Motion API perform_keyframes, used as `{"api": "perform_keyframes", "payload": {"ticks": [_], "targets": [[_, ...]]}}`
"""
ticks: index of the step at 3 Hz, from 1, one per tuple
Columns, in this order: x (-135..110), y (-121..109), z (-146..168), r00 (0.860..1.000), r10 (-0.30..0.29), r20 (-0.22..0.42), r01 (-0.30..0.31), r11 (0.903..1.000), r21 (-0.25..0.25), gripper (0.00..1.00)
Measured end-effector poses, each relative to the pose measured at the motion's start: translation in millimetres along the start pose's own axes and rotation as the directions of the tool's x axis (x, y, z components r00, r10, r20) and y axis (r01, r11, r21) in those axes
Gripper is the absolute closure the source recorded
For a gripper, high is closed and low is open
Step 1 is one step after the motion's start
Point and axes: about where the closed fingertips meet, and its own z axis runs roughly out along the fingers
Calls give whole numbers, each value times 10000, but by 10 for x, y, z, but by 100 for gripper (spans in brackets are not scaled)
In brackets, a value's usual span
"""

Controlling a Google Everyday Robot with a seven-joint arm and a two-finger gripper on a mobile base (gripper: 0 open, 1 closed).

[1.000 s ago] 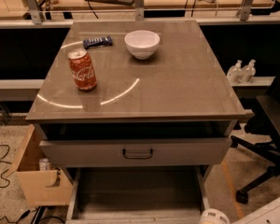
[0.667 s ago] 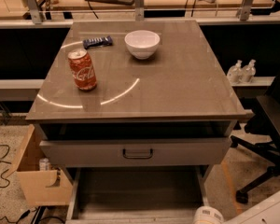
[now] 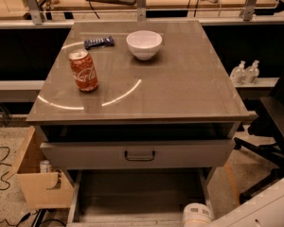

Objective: Close middle drawer

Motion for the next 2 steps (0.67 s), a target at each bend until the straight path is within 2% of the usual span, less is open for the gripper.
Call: {"api": "perform_keyframes", "payload": {"ticks": [2], "targets": [[-16, -475, 107, 9996, -221, -148, 234, 9952, 950, 100]]}}
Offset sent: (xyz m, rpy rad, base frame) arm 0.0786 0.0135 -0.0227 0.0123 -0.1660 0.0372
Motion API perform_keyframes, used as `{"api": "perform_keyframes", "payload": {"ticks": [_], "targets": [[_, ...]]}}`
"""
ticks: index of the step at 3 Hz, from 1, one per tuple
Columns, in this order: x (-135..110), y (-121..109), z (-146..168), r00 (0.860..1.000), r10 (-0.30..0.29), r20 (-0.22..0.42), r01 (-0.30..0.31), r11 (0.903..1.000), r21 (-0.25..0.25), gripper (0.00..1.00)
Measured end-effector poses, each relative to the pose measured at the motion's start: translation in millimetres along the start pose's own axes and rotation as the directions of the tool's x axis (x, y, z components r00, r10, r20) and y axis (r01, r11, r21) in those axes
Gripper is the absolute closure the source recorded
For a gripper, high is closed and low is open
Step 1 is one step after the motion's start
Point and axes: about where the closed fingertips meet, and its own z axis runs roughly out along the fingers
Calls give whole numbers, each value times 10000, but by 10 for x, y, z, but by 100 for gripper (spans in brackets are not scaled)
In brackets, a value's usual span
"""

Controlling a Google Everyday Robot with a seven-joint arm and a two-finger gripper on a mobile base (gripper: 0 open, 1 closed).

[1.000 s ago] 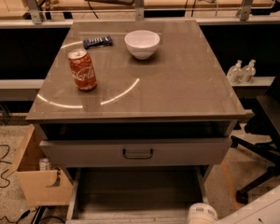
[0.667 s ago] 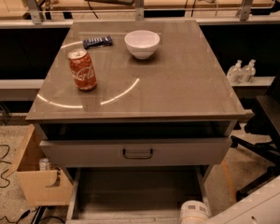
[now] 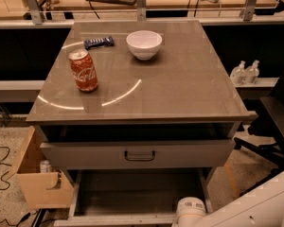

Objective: Close middle drawer

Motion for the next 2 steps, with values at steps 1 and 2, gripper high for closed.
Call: {"api": "perform_keyframes", "payload": {"ticks": [1, 2], "targets": [[-21, -261, -47, 9998, -185, -114, 190, 9987, 480, 100], [-50, -486, -108, 9991, -368, -209, 384, 9960, 812, 100]]}}
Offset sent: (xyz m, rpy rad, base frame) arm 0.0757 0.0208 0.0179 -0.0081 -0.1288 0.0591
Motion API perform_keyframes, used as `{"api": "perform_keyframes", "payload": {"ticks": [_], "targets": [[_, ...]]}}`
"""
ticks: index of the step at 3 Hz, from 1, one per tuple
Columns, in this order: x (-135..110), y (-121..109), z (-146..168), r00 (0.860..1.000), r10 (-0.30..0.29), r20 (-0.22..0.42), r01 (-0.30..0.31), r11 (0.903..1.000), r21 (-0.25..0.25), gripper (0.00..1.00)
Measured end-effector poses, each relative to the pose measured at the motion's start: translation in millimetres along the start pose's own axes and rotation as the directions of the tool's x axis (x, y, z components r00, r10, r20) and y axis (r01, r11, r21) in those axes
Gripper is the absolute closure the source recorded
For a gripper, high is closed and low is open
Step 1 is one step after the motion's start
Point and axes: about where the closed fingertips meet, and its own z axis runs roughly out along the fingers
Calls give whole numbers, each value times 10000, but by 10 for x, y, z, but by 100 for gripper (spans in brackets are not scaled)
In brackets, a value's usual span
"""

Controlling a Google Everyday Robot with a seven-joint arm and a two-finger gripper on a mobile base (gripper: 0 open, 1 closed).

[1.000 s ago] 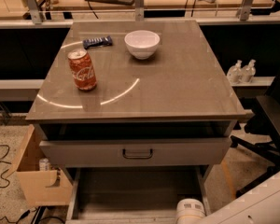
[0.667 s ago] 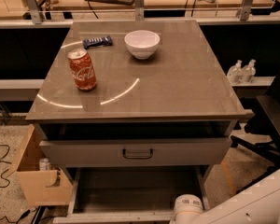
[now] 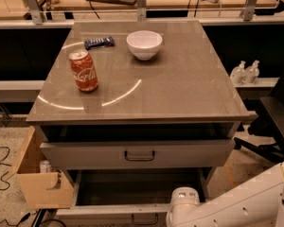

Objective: Close middle drawer

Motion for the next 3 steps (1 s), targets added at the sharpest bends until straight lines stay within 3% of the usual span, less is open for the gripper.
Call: {"api": "perform_keyframes", "payload": {"ticks": [3], "targets": [[-70, -491, -263, 9986, -484, -225, 506, 9931, 1056, 100]]}}
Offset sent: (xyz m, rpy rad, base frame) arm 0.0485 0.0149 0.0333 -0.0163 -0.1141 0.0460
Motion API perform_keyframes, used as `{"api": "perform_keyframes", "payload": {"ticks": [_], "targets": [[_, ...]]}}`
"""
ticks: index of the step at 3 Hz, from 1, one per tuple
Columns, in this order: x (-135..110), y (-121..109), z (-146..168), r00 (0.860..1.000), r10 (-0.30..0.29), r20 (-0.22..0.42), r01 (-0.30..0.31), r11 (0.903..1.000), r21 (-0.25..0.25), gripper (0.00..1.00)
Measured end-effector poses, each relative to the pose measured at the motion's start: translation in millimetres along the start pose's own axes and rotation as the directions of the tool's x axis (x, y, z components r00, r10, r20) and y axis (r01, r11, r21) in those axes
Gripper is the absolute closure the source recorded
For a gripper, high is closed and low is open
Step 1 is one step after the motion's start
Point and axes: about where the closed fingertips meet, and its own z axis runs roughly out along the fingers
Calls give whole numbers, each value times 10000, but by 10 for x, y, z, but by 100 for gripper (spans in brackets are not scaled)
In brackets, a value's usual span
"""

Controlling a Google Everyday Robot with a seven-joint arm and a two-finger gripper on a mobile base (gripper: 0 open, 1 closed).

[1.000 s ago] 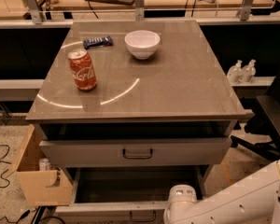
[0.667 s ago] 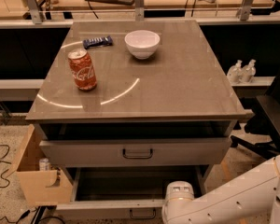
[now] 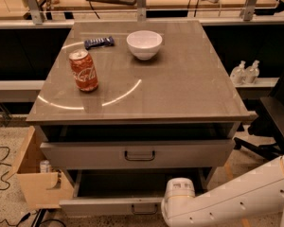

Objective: Close middle drawer

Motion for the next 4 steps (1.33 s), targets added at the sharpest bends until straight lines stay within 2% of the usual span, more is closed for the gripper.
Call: {"api": "perform_keyframes", "payload": {"ticks": [1, 3, 4], "targets": [[-56, -111, 53, 9996, -2, 272, -9, 9992, 405, 100], [-162, -176, 290, 9928, 332, 1155, -473, 9915, 1212, 100], [-250, -221, 292, 9935, 223, 1116, -375, 9899, 1368, 100]]}}
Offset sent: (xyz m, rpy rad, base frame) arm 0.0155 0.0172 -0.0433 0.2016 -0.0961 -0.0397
